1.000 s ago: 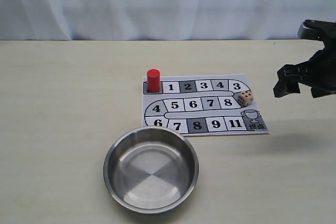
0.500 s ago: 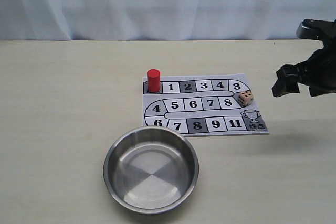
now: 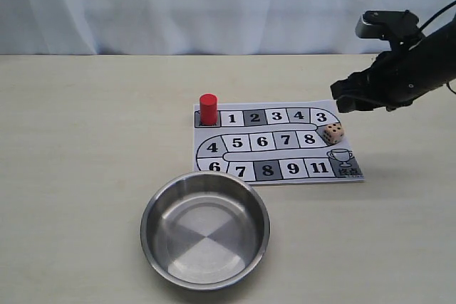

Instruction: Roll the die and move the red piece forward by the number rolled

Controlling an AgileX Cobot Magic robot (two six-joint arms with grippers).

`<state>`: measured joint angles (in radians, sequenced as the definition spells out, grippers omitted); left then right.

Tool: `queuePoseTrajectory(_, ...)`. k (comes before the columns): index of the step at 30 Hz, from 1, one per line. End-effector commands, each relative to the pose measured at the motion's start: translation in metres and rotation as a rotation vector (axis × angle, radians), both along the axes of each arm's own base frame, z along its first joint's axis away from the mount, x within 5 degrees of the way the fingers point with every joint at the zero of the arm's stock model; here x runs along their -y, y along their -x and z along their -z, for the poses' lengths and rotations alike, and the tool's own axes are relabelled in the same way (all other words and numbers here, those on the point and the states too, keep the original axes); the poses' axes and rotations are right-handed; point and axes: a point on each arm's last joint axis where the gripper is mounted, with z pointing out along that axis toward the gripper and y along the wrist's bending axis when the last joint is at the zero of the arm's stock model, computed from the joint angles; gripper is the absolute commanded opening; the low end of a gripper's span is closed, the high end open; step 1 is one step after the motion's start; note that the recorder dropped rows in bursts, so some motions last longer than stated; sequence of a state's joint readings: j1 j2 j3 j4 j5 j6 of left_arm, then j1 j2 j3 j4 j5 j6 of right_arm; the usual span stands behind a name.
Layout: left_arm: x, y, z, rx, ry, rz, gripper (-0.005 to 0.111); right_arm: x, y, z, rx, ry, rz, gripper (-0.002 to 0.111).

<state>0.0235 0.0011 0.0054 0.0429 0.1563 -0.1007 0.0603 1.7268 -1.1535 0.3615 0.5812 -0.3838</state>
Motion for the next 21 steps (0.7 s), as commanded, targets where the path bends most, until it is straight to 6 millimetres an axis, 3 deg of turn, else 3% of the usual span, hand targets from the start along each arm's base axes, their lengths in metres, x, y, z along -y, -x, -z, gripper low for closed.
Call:
queuePoseTrajectory(1,0.0,0.0,-0.003,0.019,-0.002,0.0,0.0,0.003,-0.017,0.007,-0.018,0.044,0.019,0.029)
queuePoseTrajectory(8,0.0,0.0,-0.003,0.019,-0.002,0.0,0.0,0.0,-0.042,0.038,-0.131,0.044,-0.005,0.004)
queuePoseTrajectory(15,0.0,0.0,-0.003,0.019,-0.002,0.0,0.0,-0.004,-0.047,0.069,-0.329,0.042,-0.066,0.004)
queuePoseTrajectory(21,0.0,0.0,-0.003,0.019,-0.002,0.0,0.0,0.006,-0.051,0.086,-0.353,0.13,-0.023,0.004)
